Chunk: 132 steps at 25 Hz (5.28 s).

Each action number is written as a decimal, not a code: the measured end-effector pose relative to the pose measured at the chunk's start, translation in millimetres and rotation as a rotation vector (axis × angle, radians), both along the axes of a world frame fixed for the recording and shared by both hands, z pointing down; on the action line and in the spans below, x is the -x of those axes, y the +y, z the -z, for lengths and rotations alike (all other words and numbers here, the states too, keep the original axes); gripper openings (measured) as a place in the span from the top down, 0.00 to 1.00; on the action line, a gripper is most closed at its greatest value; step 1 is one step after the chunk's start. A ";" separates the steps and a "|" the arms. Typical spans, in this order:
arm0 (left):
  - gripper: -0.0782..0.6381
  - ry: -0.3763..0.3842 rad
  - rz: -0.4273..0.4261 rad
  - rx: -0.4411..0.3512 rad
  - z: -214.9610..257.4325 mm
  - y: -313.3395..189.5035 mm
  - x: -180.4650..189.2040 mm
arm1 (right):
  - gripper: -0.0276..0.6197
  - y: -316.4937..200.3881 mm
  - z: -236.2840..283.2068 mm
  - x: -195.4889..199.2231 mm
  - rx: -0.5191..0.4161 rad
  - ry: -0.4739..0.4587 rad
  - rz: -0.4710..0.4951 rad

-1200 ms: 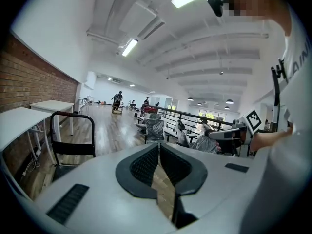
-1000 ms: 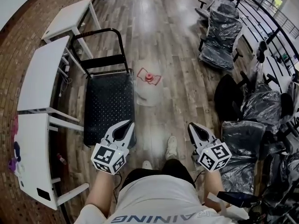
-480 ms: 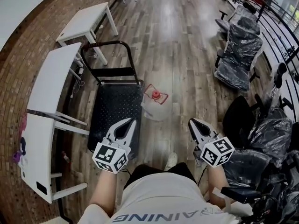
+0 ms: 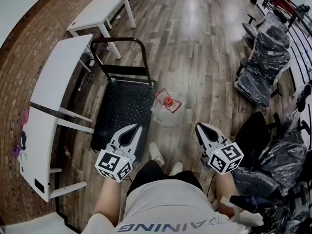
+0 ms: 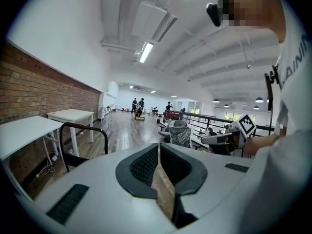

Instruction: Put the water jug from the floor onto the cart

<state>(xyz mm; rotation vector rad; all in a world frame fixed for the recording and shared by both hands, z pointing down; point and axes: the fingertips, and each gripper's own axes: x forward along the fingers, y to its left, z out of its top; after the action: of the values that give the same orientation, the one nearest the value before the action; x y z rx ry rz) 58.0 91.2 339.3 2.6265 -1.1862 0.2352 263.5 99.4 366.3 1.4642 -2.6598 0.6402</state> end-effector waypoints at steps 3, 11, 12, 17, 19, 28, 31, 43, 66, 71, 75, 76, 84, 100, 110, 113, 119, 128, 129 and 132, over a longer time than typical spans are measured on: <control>0.87 0.007 0.005 0.018 -9.3 -27.5 5.7 | 0.95 -22.7 3.0 7.4 -0.017 0.011 0.022; 0.87 0.052 0.009 -0.012 -10.2 -128.3 16.3 | 0.95 -104.1 12.0 20.5 -0.040 0.068 0.024; 0.87 0.050 0.012 -0.015 -8.9 -139.1 22.6 | 0.95 -116.9 15.4 27.1 -0.045 0.079 0.027; 0.87 0.040 0.041 -0.004 -16.3 -182.2 63.7 | 0.95 -172.7 19.9 63.0 -0.082 0.153 0.065; 0.87 0.030 0.067 0.002 -25.9 -199.4 80.0 | 0.95 -194.0 8.4 71.0 -0.077 0.170 0.077; 0.87 0.025 0.220 0.069 -50.1 -223.9 126.5 | 0.95 -260.8 -27.3 95.3 -0.041 0.222 0.188; 0.87 0.020 0.265 0.076 -57.6 -226.9 117.7 | 0.92 -281.4 -47.1 89.3 -0.036 0.283 0.218; 0.87 0.025 0.390 0.226 -133.5 -212.6 90.6 | 0.56 -306.0 -204.6 100.3 0.171 0.398 0.497; 0.87 -0.005 0.554 0.370 -229.7 -155.6 120.4 | 0.41 -247.3 -487.2 96.2 0.480 0.772 0.682; 0.87 -0.001 0.562 0.369 -230.2 -156.5 125.0 | 0.42 -252.1 -498.3 90.7 0.515 0.799 0.621; 0.87 -0.002 0.565 0.369 -232.0 -158.2 123.8 | 0.47 -253.9 -506.2 85.5 0.502 0.814 0.580; 0.87 -0.001 0.566 0.370 -232.3 -157.8 123.7 | 0.47 -253.3 -507.2 83.7 0.507 0.816 0.571; 0.87 0.013 0.589 0.365 -231.9 -154.0 134.8 | 0.47 -270.4 -473.2 69.2 0.532 0.748 0.450; 0.87 0.038 0.646 0.263 -202.4 -160.7 171.1 | 0.47 -300.4 -244.5 131.8 0.295 0.731 0.555; 0.87 0.060 0.749 0.292 -217.3 -136.3 204.3 | 0.47 -343.6 -220.6 232.7 0.163 0.692 0.702; 0.87 0.038 0.780 0.313 -227.2 -124.1 221.0 | 0.47 -356.9 -237.1 270.4 0.143 0.694 0.735; 0.87 0.037 0.843 0.348 -234.2 -100.0 242.4 | 0.47 -387.7 -275.1 333.1 0.161 0.712 0.773; 0.87 0.067 0.920 0.372 -237.3 -74.0 267.2 | 0.47 -409.9 -311.1 386.4 0.204 0.778 0.815; 0.87 0.070 0.926 0.373 -237.8 -73.4 269.3 | 0.47 -411.8 -313.9 391.2 0.210 0.784 0.817; 0.87 0.073 0.929 0.372 -237.5 -74.5 272.1 | 0.47 -413.9 -324.3 399.1 0.227 0.803 0.827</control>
<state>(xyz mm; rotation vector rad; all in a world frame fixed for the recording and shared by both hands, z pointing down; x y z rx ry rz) -214.1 16.8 576.7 1.5494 -1.9433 0.1485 -135.6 -314.4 690.5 0.3290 -2.1257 0.1894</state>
